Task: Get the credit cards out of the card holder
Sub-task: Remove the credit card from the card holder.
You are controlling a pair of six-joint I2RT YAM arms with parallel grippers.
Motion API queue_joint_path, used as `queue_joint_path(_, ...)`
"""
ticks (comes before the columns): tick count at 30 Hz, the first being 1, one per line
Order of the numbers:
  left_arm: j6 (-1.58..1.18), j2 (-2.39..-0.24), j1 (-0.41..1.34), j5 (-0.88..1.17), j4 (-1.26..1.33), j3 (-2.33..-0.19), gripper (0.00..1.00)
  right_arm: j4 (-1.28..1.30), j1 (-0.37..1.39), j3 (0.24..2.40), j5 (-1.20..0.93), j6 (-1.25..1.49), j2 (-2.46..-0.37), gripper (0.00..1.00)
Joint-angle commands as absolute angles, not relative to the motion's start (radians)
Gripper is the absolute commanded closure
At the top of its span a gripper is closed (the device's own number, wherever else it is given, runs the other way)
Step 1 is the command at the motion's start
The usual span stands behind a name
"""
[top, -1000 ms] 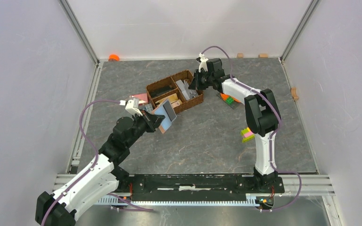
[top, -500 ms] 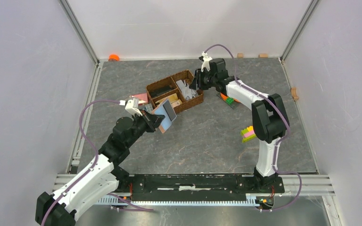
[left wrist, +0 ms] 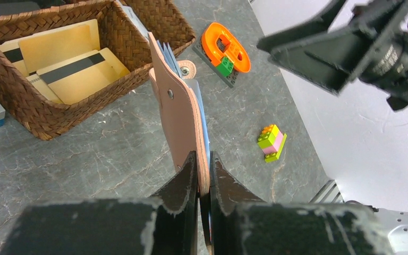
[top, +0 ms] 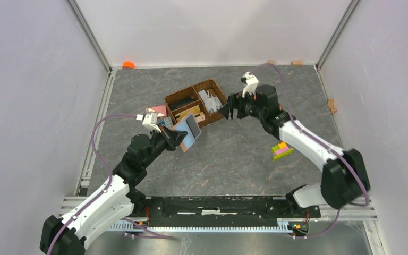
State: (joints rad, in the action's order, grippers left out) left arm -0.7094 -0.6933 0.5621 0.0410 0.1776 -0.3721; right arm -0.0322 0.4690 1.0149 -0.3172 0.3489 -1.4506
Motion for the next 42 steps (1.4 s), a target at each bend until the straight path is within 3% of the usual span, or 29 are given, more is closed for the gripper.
queue_joint_path(1, -0.721, -0.681, 0.557, 0.074, 0.332, -0.348, 0.98, -0.169, 0.472, 0.831, -0.289, 0.387, -1.279, 0.02)
queue_joint_path(6, -0.734, -0.679, 0.555, 0.107, 0.428, -0.313, 0.98, -0.277, 0.472, 0.636, -0.242, 0.443, -1.182, 0.02)
queue_joint_path(12, -0.766, -0.771, 0.556, 0.237, 0.573, -0.31, 0.98, -0.353, 0.472, 0.556, -0.282, 0.481, -1.143, 0.02)
queue_joint_path(18, -0.816, -0.893, 0.57, 0.272, 0.561, -0.383, 0.98, -0.393, 0.472, 0.434, -0.135, 0.477, -1.037, 0.02)
queue_joint_path(23, -0.831, -0.956, 0.612, 0.163, 0.443, -0.477, 0.98, -0.528, 0.471, 0.279, -0.108, 0.503, -0.952, 0.02)
queue_joint_path(30, -0.685, -0.98, 0.619, 0.208, 0.499, -0.488, 0.98, -0.546, 0.471, 0.282, -0.197, 0.479, -0.998, 0.02)
queue_joint_path(42, -0.715, -1.025, 0.623, 0.358, 0.647, -0.455, 0.98, -0.728, 0.466, 0.176, -0.287, 0.545, -0.89, 0.02)
